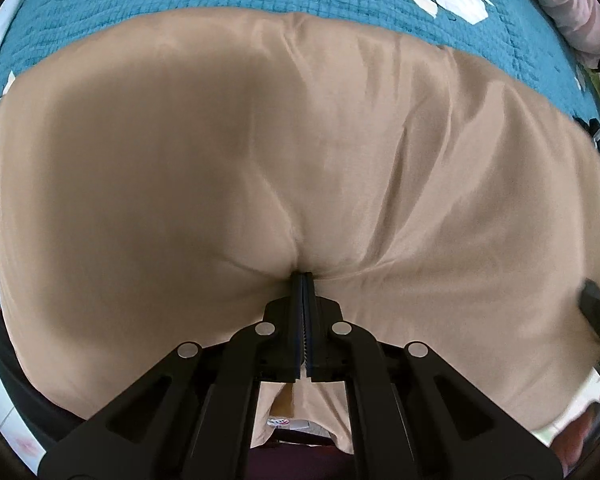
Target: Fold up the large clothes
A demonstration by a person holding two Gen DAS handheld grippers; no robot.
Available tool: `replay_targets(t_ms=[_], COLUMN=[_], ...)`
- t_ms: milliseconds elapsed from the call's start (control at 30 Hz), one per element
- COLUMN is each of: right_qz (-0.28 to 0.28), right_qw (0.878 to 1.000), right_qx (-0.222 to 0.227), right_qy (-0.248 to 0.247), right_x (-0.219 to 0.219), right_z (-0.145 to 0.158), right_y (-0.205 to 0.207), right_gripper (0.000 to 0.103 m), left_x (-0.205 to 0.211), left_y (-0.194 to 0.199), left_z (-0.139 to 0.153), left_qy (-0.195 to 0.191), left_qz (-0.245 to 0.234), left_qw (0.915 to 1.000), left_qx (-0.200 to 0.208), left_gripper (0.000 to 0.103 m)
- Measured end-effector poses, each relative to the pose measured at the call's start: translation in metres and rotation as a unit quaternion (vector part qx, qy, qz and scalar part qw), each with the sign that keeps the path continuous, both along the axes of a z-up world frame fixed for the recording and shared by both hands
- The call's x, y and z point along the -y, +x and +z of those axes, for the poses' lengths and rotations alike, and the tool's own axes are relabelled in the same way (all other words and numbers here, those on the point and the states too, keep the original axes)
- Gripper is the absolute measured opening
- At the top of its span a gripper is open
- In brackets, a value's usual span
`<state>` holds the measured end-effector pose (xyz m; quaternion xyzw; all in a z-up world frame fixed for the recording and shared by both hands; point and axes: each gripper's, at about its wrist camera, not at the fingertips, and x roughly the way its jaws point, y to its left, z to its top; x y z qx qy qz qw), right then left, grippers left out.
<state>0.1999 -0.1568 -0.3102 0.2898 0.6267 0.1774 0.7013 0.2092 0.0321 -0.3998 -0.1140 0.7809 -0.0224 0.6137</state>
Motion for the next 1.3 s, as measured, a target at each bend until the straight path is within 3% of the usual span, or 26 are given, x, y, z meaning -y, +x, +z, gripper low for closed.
replay_targets(t_ms=[300, 433, 533, 633, 700, 833, 1000, 1067, 1133, 1167, 1233, 1300], right_qz=[0.083, 0.125, 0.148, 0.171, 0.192, 0.237, 0.287, 0.294, 0.308, 0.311, 0.317, 0.316], right_qw=[0.994, 0.988, 0.983, 0.978, 0.972, 0.957, 0.933, 0.928, 0.924, 0.924, 0.924, 0.927], right_qx=[0.051, 0.064, 0.065, 0.062, 0.065, 0.047, 0.022, 0.011, -0.002, -0.007, -0.010, -0.014], right_qy=[-0.045, -0.071, -0.089, -0.101, -0.118, -0.160, -0.217, -0.230, -0.229, -0.224, -0.215, -0.202], right_x=[-0.095, -0.152, -0.187, -0.222, -0.250, -0.312, -0.383, -0.403, -0.422, -0.428, -0.438, -0.441], right_z=[0.080, 0.095, 0.095, 0.092, 0.088, 0.060, 0.009, -0.012, -0.029, -0.034, -0.038, -0.036], right_y=[-0.023, -0.025, -0.024, -0.024, -0.023, -0.018, -0.012, -0.009, -0.007, -0.007, -0.009, -0.011], right_gripper=[0.021, 0.021, 0.021, 0.021, 0.021, 0.021, 0.022, 0.028, 0.052, 0.057, 0.083, 0.087], left_x=[-0.013, -0.039, -0.072, -0.108, -0.135, -0.186, -0.235, -0.247, -0.258, -0.263, -0.271, -0.276], left_y=[-0.001, -0.011, -0.023, -0.036, -0.048, -0.066, -0.092, -0.104, -0.113, -0.117, -0.121, -0.124], left_z=[0.021, 0.053, 0.078, 0.098, 0.107, 0.112, 0.097, 0.092, 0.085, 0.082, 0.083, 0.086], left_qy=[-0.022, -0.009, -0.008, 0.016, 0.040, 0.040, 0.052, 0.052, 0.050, 0.047, 0.046, 0.049], left_qz=[-0.005, -0.006, 0.009, 0.023, 0.039, 0.093, 0.149, 0.163, 0.179, 0.186, 0.192, 0.198], left_qw=[0.9995, 0.9980, 0.9956, 0.9930, 0.9901, 0.9867, 0.9825, 0.9812, 0.9796, 0.9789, 0.9779, 0.9764], left_qx=[0.022, 0.063, 0.093, 0.115, 0.129, 0.127, 0.100, 0.089, 0.077, 0.072, 0.069, 0.072], left_gripper=[0.003, 0.022, 0.023, 0.039, 0.041, 0.041, 0.041, 0.041, 0.041, 0.041, 0.041, 0.044])
